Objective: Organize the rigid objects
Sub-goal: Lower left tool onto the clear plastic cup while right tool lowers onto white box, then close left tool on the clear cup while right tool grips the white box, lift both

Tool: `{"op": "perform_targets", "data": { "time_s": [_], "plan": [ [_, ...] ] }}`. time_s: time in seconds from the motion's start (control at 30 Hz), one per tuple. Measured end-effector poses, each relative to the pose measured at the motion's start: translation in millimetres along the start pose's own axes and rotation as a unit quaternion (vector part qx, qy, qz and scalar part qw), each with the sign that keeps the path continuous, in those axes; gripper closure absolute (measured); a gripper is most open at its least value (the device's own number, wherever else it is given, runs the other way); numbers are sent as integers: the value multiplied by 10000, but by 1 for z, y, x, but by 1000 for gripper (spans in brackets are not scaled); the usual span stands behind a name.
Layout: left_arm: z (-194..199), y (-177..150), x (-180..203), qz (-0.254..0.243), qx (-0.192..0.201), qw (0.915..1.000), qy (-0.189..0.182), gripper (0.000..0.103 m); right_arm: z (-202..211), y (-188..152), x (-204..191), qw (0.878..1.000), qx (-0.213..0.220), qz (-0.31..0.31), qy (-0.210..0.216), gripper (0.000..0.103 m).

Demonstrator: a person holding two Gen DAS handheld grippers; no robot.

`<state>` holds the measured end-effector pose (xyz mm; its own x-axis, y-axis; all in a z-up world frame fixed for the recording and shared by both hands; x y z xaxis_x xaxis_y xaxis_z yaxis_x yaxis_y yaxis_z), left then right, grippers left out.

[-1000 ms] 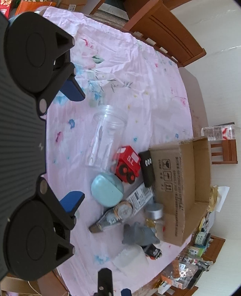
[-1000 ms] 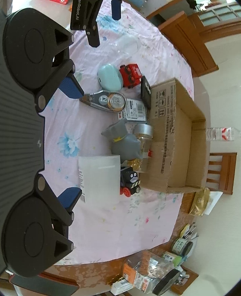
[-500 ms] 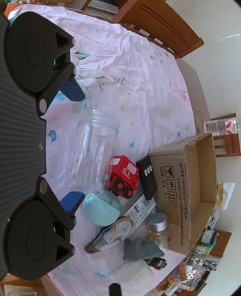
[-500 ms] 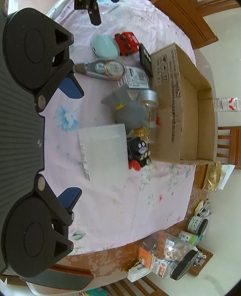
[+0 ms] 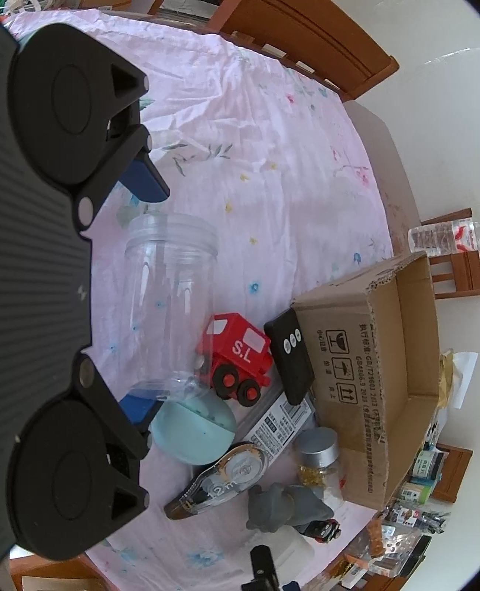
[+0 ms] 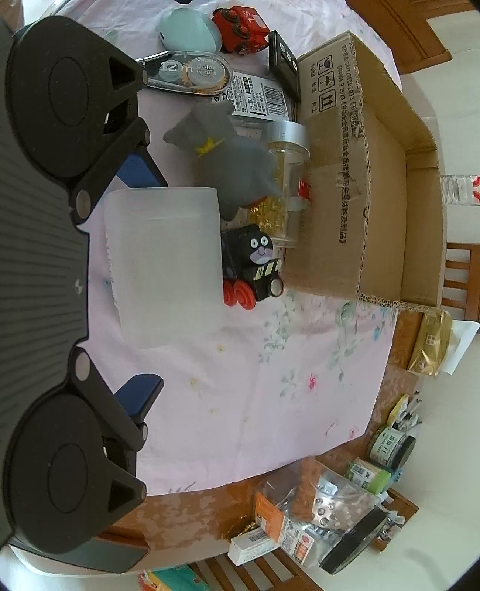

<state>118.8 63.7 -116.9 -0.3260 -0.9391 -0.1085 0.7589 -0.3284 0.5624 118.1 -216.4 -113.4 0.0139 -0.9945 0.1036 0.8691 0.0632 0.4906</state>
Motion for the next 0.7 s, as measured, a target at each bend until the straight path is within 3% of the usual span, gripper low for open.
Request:
{"op": "perform_targets", "data": {
  "time_s": [0.3,0.43,0.6,0.7],
  "plan": [
    [-2,-1,2,-41,8,10000,29,1,-10,1,9,9997,-136,107,-155,0],
    [-2,-1,2,-57,48,10000,-9,1,-21,-2,11,9992,-273,260,106,0],
    [-2,1,0,79,29,9998,-152,12,-26,-2,20,9985,-305,107,436,0],
    [-2,3,-1,238,11,9996,-170,12,-27,-3,22,9982,-285,103,516,0]
  ]
}}
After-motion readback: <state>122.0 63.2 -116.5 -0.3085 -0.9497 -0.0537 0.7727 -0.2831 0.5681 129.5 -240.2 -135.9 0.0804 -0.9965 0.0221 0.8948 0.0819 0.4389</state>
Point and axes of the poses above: each gripper's, at about its wrist camera, not at the fingertips, and z roughly against the way its jaws point, x to its right, y to its top, the point moved 1 cm from there along -z, roughly the way its jaws point, and after that the axes turned 1 degree about x, right-handed, at the moved point
